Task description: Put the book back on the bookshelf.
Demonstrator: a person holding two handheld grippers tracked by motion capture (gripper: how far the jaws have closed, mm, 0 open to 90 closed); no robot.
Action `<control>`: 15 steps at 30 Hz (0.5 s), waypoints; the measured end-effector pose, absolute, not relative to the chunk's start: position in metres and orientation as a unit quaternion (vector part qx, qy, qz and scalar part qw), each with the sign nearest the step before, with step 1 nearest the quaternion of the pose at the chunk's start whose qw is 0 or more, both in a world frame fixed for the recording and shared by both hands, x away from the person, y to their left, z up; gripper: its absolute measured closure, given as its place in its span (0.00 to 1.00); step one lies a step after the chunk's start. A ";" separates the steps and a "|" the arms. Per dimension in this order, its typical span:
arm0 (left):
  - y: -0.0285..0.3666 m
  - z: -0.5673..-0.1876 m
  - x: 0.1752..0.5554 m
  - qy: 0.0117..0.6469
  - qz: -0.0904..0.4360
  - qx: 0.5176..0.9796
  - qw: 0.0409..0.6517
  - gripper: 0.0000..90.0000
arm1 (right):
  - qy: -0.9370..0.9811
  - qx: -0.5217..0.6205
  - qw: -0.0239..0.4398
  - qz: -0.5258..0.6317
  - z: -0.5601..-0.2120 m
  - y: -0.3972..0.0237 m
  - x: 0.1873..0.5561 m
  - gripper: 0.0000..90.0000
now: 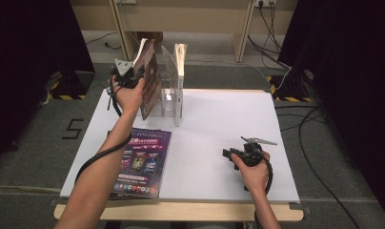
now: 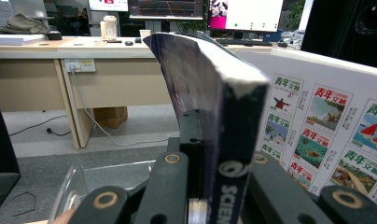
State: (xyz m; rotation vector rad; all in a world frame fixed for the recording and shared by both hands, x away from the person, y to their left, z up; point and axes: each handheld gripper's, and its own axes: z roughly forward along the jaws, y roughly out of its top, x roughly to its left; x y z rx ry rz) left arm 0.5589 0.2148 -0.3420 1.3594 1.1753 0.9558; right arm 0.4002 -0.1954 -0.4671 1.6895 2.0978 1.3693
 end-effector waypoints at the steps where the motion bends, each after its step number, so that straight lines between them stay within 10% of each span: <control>1: 0.215 -0.344 0.559 0.491 0.401 0.568 0.526 0.93 | 0.693 0.559 0.059 0.452 -0.467 -0.195 0.400 0.65; 15: 0.222 -0.355 0.557 0.490 0.412 0.570 0.516 0.92 | 0.694 0.558 0.061 0.451 -0.468 -0.195 0.400 0.65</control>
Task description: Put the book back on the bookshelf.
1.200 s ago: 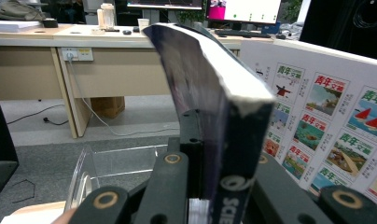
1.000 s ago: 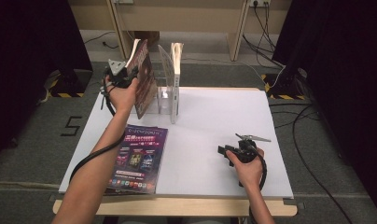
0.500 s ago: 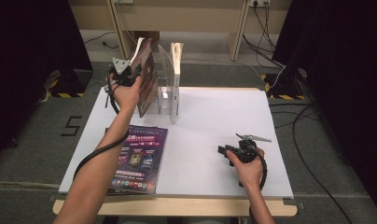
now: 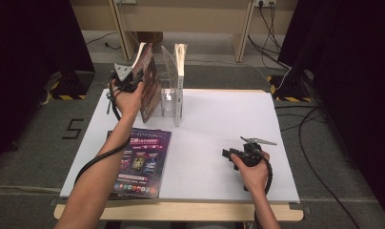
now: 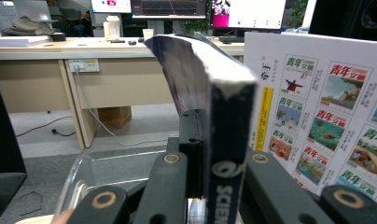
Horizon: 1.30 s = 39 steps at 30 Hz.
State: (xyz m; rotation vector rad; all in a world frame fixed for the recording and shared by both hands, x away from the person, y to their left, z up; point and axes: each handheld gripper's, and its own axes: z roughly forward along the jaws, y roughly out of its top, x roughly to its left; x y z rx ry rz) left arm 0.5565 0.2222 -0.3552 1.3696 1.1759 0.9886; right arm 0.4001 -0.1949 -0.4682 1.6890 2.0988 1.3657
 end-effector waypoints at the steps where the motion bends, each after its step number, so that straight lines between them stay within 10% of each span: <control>1: 0.223 -0.355 0.556 0.490 0.413 0.571 0.514 0.92 | 0.695 0.556 0.062 0.452 -0.468 -0.195 0.400 0.65; 39: 0.240 -0.366 0.543 0.485 0.381 0.607 0.502 0.81 | 0.694 0.560 0.058 0.448 -0.470 -0.192 0.400 0.65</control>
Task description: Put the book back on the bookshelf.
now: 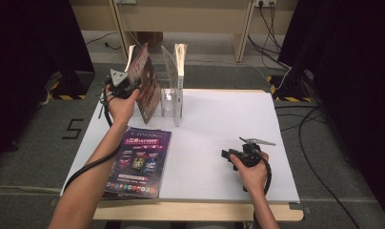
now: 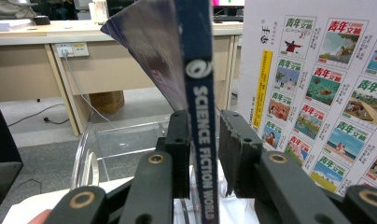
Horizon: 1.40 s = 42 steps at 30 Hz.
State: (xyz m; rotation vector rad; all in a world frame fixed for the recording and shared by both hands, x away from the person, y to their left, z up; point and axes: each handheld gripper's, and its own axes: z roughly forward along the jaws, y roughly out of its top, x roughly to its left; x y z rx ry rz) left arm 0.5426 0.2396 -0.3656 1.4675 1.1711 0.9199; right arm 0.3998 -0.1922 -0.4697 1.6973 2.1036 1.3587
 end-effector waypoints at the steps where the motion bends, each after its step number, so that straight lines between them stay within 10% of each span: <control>1: 0.240 -0.366 0.542 0.486 0.379 0.607 0.501 0.81 | 0.694 0.561 0.058 0.448 -0.470 -0.192 0.400 0.65; 42: 0.255 -0.367 0.541 0.495 0.376 0.607 0.495 0.90 | 0.698 0.557 0.058 0.447 -0.471 -0.190 0.399 0.64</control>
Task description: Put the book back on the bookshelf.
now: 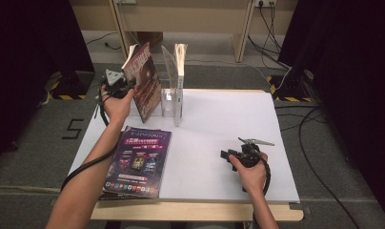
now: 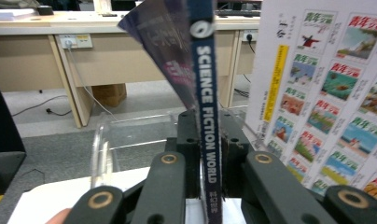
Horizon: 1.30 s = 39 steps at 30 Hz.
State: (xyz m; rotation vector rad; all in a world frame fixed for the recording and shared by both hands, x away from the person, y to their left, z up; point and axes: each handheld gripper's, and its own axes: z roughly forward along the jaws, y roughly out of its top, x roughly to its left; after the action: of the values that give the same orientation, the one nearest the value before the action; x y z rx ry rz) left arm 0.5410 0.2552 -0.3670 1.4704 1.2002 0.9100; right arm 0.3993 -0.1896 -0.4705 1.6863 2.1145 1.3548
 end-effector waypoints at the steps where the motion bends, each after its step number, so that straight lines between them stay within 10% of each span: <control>1: 0.256 -0.368 0.540 0.491 0.378 0.610 0.493 0.89 | 0.698 0.557 0.059 0.447 -0.471 -0.189 0.399 0.64; 39: 0.245 -0.354 0.549 0.453 0.384 0.617 0.516 0.93 | 0.697 0.559 0.056 0.447 -0.470 -0.189 0.399 0.64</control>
State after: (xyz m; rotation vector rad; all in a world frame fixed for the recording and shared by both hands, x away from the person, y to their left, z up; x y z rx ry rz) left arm 0.5486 0.2452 -0.3542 1.4816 1.0891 0.9231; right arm 0.3987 -0.1890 -0.4703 1.6952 2.1147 1.3553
